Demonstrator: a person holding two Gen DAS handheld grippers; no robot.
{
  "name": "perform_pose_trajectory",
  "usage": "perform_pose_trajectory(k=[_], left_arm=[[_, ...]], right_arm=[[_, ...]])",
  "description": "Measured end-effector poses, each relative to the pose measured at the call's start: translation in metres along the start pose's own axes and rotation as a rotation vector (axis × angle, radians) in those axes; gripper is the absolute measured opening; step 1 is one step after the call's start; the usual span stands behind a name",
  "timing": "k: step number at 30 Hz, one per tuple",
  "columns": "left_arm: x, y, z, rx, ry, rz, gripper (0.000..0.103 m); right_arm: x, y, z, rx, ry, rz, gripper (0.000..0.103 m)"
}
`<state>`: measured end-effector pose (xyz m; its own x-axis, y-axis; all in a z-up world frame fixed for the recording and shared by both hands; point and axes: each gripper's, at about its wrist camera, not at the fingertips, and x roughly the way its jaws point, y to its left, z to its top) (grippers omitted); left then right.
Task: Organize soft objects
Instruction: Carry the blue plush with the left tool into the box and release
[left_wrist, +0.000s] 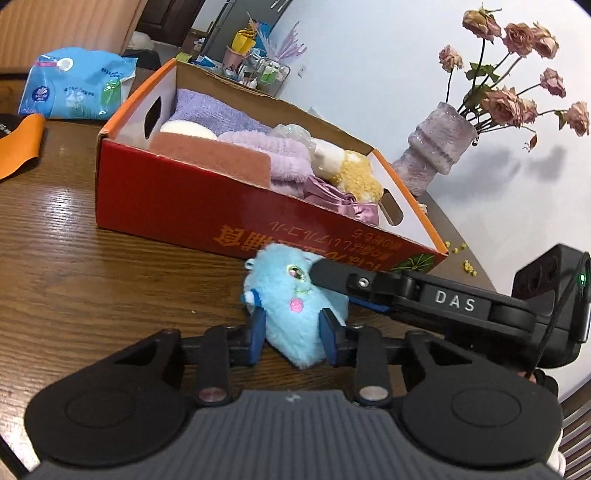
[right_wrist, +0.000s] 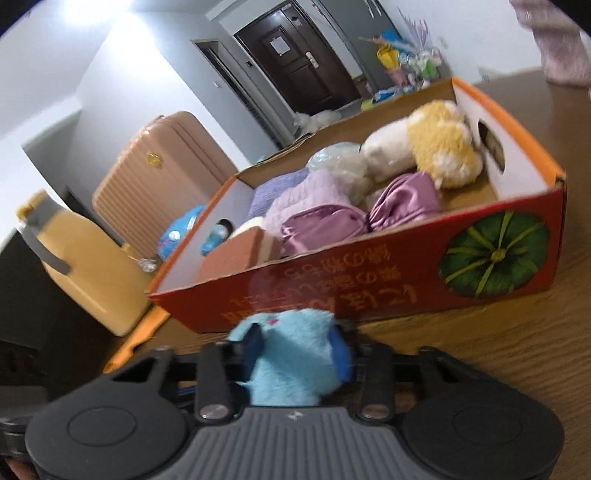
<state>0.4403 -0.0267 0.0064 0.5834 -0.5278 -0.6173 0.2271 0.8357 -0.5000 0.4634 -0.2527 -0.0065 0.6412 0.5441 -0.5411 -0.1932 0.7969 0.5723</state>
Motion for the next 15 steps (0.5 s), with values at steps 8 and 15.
perform_pose_trajectory(k=[8, 15], left_arm=[[-0.059, -0.048, -0.040, 0.055, -0.060, -0.083, 0.028], [-0.089, -0.080, -0.119, 0.051, 0.013, -0.140, 0.028]], right_arm=[[-0.093, 0.015, -0.047, 0.036, -0.114, 0.011, 0.029], [-0.161, -0.001, -0.120, 0.131, -0.098, -0.019, 0.029]])
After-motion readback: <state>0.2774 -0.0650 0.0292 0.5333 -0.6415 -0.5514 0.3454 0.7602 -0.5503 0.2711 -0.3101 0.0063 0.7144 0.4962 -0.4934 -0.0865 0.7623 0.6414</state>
